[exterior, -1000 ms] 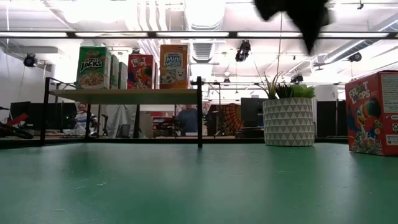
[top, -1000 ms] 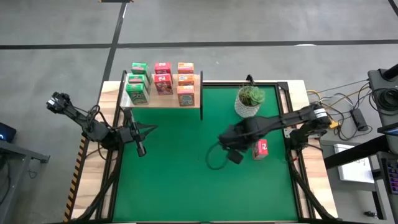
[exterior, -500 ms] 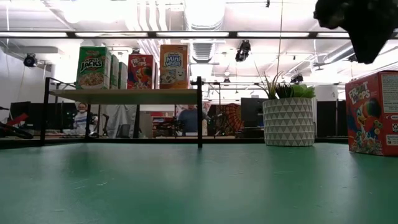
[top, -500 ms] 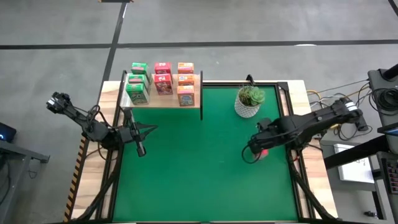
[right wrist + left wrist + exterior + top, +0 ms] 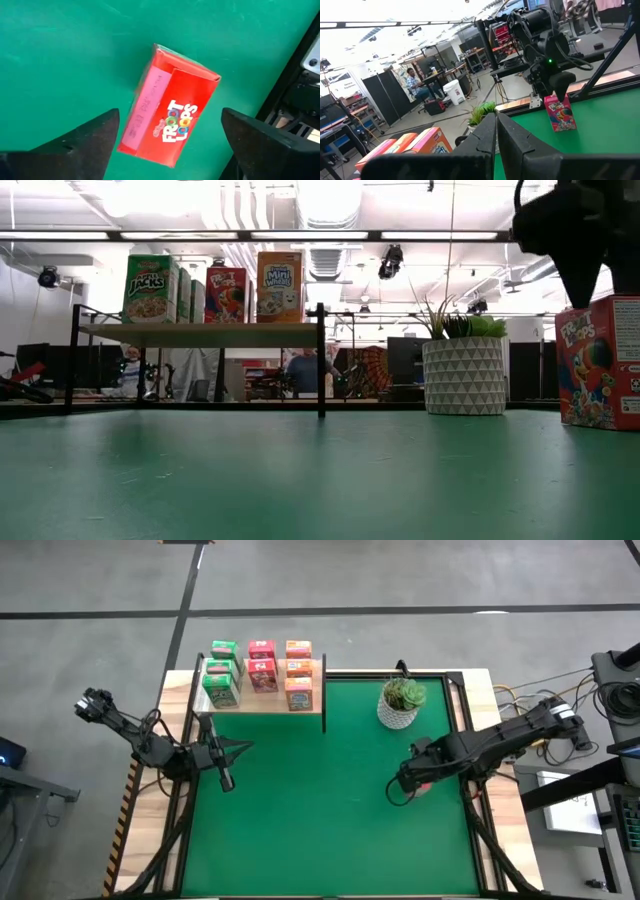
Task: Stack cereal on shelf
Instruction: Put the red cereal box on the shelf aligned with other red cereal boxes
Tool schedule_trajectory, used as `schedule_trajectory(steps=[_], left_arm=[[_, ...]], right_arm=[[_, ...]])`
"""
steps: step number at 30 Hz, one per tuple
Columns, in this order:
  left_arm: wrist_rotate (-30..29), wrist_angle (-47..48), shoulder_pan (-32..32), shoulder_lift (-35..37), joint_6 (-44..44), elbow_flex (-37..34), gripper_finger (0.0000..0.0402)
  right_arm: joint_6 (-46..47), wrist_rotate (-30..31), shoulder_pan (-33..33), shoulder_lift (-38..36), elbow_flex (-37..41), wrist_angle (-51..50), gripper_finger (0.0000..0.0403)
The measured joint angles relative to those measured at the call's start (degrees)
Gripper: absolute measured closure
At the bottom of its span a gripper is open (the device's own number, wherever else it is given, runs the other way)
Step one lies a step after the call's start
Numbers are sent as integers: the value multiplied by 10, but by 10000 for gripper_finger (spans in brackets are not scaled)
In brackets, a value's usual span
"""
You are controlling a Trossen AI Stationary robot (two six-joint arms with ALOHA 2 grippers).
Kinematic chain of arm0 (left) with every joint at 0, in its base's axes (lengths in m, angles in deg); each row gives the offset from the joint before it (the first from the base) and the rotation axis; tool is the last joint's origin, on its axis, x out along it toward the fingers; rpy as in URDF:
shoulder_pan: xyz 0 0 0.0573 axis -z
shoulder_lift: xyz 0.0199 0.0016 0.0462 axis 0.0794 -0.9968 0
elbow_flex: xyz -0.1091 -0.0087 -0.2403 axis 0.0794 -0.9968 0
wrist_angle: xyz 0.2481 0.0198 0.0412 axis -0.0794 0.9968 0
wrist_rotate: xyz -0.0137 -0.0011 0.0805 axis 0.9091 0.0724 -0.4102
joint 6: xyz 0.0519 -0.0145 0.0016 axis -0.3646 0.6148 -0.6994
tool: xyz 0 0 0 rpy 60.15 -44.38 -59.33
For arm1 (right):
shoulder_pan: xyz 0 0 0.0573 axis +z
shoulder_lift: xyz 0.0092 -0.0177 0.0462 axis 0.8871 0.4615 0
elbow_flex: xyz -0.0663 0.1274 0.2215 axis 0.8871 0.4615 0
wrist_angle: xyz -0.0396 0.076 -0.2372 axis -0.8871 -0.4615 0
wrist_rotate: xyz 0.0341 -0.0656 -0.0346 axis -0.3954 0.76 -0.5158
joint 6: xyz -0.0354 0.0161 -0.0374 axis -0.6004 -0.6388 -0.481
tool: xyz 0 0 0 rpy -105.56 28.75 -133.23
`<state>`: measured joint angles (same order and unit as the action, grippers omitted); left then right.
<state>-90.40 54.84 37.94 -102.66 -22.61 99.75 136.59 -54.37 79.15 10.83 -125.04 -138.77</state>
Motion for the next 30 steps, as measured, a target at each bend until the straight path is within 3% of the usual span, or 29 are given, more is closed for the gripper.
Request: schedule_trajectory(steps=[5,19,30], left_arm=[[0,0,0,0,0,0,402],[0,0,0,0,0,0,402],[0,0,0,0,0,0,402]], right_arm=[[5,0,0,7,6,9,64],[6,0,0,8,6,18,182],[-4,0,0,8,5,25,236]])
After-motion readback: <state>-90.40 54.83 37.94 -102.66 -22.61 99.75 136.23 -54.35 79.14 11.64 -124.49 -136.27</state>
